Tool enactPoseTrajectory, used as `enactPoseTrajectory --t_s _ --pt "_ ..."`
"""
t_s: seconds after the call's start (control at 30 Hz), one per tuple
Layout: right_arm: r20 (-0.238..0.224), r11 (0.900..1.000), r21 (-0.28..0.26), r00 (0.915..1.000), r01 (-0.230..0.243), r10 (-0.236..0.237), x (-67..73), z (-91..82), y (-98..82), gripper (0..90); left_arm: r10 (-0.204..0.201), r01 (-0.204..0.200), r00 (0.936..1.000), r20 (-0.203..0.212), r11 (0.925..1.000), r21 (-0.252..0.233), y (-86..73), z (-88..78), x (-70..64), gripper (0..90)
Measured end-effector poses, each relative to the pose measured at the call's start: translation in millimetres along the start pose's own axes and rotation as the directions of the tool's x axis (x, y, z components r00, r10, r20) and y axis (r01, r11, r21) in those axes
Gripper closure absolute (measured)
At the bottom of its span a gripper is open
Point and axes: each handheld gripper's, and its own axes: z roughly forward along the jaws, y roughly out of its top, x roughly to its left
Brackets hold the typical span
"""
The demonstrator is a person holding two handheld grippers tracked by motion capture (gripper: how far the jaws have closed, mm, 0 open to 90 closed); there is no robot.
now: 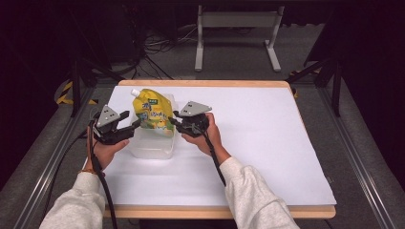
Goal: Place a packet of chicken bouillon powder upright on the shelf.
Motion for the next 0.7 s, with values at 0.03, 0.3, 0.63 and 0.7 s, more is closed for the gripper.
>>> enactPoseTrajectory --t_s 0.03,0.3,0.63,0.7 --pt "0.000 1.000 0.000 1.0000 0.000 0.000 0.0 0.0 0.0 68.3 0.000 0.000 1.0000 0.000 1.0000 0.000 0.0 0.0 0.0 44.0" --pt "0.015 1.000 0.021 0.9997 0.020 -0.020 -3.0 -9.8 -0.4 65.1 0.005 -0.005 1.0000 0.005 1.0000 -0.006 -0.6 -8.5 -17.4 36.6" --pt "0.041 0.999 0.039 0.9986 0.031 -0.033 -9.5 -26.6 -2.3 60.0 0.034 -0.033 0.9990 0.028 0.9994 -0.011 -6.4 -21.2 -47.6 21.6" --pt "0.043 0.999 0.041 0.9986 0.028 -0.030 -10.2 -27.9 -2.3 59.4 0.043 -0.042 0.9988 0.025 0.9990 -0.015 -8.1 -23.4 -50.5 20.8"
